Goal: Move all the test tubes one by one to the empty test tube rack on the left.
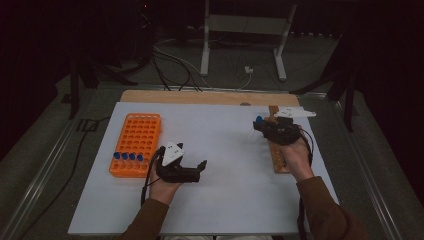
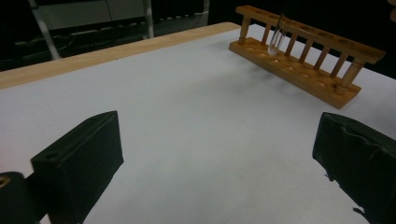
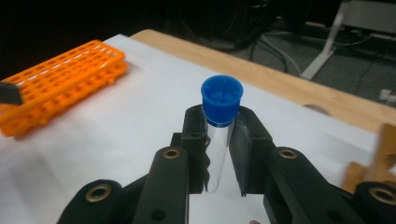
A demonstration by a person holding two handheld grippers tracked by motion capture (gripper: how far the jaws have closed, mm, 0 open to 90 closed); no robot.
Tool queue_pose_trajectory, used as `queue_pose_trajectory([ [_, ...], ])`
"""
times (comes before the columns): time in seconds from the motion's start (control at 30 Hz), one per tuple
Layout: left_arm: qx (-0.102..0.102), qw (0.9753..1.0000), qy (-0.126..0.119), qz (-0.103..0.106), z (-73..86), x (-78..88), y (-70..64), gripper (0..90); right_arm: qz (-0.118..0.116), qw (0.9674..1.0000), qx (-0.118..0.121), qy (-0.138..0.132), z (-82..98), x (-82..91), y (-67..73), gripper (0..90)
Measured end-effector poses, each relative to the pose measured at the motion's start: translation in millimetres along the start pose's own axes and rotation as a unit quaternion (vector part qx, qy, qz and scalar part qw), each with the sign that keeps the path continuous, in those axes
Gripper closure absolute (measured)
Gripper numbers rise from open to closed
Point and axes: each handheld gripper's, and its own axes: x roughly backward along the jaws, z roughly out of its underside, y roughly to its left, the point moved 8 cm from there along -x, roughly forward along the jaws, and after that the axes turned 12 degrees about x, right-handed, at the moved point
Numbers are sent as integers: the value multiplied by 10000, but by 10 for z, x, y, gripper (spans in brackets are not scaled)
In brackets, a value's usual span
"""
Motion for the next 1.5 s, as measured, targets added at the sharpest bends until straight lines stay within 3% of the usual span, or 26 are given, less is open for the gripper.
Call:
queue_pose_trajectory([
  [0.2,28,10000,29,31,-39,-126,-79,51,-224,9997,103,13,-6,-103,257,762],
  [0.47,-40,9998,123,-130,-62,-299,-157,94,-458,9984,291,136,-40,-215,596,762],
  [0.8,-294,9995,18,-104,-129,-423,-315,270,-781,9964,322,123,-112,-299,889,762],
  [0.93,-362,9993,-27,13,-137,-438,-358,460,-865,9958,283,95,-134,-324,961,762],
  [1.17,-415,9989,-54,192,-134,-443,-399,684,-991,9946,286,78,-152,-347,1048,762],
  [1.5,-428,9985,-18,341,-121,-441,-399,779,-1087,9937,267,98,-148,-357,1084,763],
])
